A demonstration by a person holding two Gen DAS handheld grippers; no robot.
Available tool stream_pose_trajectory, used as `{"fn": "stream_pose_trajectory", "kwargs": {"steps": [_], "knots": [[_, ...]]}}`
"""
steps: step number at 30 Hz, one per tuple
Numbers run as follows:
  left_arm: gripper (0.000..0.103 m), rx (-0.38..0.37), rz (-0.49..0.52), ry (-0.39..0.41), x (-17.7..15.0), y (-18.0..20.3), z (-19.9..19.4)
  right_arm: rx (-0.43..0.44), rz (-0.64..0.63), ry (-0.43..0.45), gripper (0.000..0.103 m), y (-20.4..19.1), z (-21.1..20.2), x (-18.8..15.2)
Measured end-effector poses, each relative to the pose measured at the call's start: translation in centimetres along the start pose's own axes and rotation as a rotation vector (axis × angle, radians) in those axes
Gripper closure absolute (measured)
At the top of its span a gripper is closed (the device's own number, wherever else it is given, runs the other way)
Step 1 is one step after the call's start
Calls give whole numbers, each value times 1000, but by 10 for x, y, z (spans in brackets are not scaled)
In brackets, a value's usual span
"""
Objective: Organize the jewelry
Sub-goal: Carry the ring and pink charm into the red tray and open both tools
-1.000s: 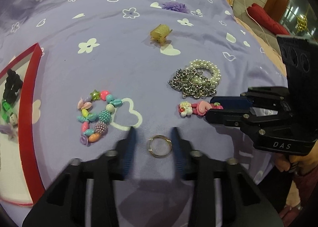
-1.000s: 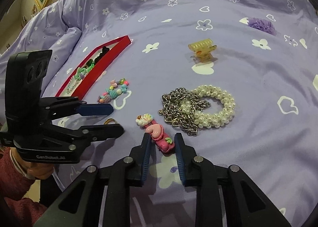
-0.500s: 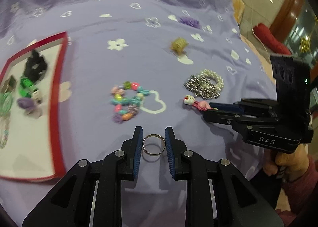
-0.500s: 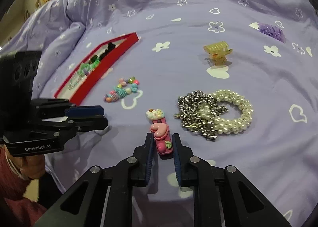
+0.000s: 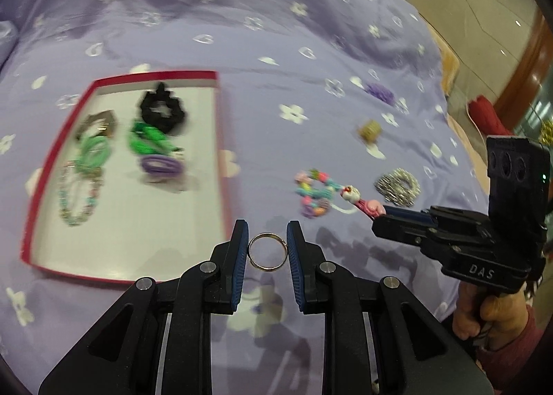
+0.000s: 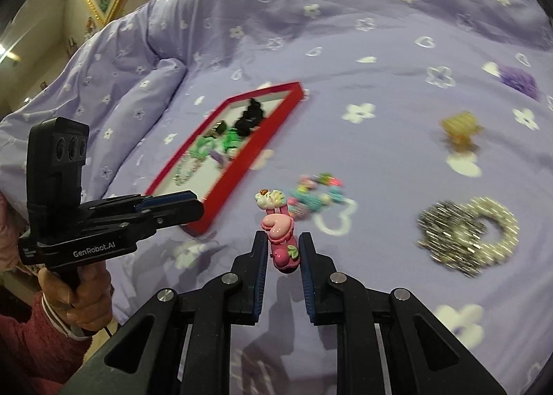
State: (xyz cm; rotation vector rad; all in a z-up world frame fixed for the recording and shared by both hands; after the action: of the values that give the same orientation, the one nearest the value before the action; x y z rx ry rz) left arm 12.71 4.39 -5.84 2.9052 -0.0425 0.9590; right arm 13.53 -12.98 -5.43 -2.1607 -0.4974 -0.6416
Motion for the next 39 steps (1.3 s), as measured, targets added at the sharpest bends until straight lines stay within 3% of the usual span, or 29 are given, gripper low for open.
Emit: {"fn": "stream_pose_trajectory", "kwargs": {"steps": [11,23,39], "knots": [[82,97,-144,24,5,-83,-5,69,-60,-39,85,-42,48,24],[82,176,-213,-7,13,-145,19,90,-106,-128,85,-63,109,46],[82,228,-180,-113,17,-159,72,-17,-181,-278,85,-55,170,55]]}}
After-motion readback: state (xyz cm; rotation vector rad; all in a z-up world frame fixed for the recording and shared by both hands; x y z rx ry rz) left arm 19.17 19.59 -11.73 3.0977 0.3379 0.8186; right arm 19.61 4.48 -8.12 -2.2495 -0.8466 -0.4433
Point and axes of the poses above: each gripper's, at about its wrist camera, not at the fingertips, and z roughly the way its jaws point, y to its right, x to its top, the point moved 4 cm from there along z, roughly the way its jaws point, and after that the axes turned 15 degrees about x, right-handed, at the moved point
